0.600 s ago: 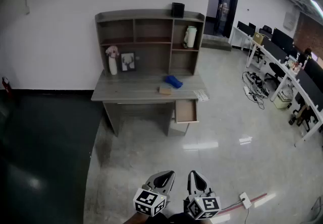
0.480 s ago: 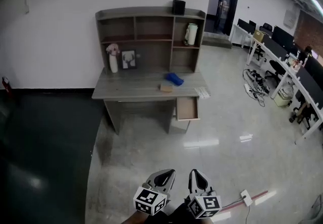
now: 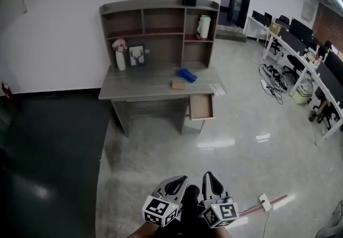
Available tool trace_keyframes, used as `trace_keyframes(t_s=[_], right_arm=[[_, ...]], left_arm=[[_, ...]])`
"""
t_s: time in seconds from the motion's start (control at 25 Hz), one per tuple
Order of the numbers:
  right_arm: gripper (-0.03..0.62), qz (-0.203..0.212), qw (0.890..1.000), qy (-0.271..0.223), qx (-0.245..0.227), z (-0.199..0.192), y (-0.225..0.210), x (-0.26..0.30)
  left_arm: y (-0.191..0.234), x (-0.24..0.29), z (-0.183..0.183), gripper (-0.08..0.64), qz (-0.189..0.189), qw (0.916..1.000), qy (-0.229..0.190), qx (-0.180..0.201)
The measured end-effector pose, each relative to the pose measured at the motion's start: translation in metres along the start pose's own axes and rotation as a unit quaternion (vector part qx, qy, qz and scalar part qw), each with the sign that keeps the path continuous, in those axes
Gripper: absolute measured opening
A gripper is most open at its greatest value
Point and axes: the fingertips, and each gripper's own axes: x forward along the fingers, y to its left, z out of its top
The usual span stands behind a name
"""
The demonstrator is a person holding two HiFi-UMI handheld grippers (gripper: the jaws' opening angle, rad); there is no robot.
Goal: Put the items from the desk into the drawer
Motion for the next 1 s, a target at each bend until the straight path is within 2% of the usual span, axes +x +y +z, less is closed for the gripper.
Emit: trace_keyframes(t_s=[0.16, 0.32, 0.76, 1.0], right_arm=[[0.012, 0.008, 1.0, -0.011, 0.0, 0.0, 0.002, 0.005], [0.012, -0.003, 0.999, 0.013, -0.04, -0.004, -0.01, 0.02], [0.012, -0.025, 0.998, 0.024, -0.051, 0.007, -0.066, 0.07], [0.012, -0.024, 0.998, 0.021, -0.046, 0.017, -0.1, 0.106]], left_arm=[[0.005, 0.007, 0.001, 0.011, -0.001, 1.0, -0.001, -0.004], [0.013, 0.024, 0.005, 0.011, 0.0, 1.0, 0.0, -0.005], [0.041, 0.091, 0.021, 0.011, 0.006, 0.9999, 0.009, -0.003], [0.053, 0.132, 0.033, 0.011, 0.009, 0.9999, 0.01, 0.0]])
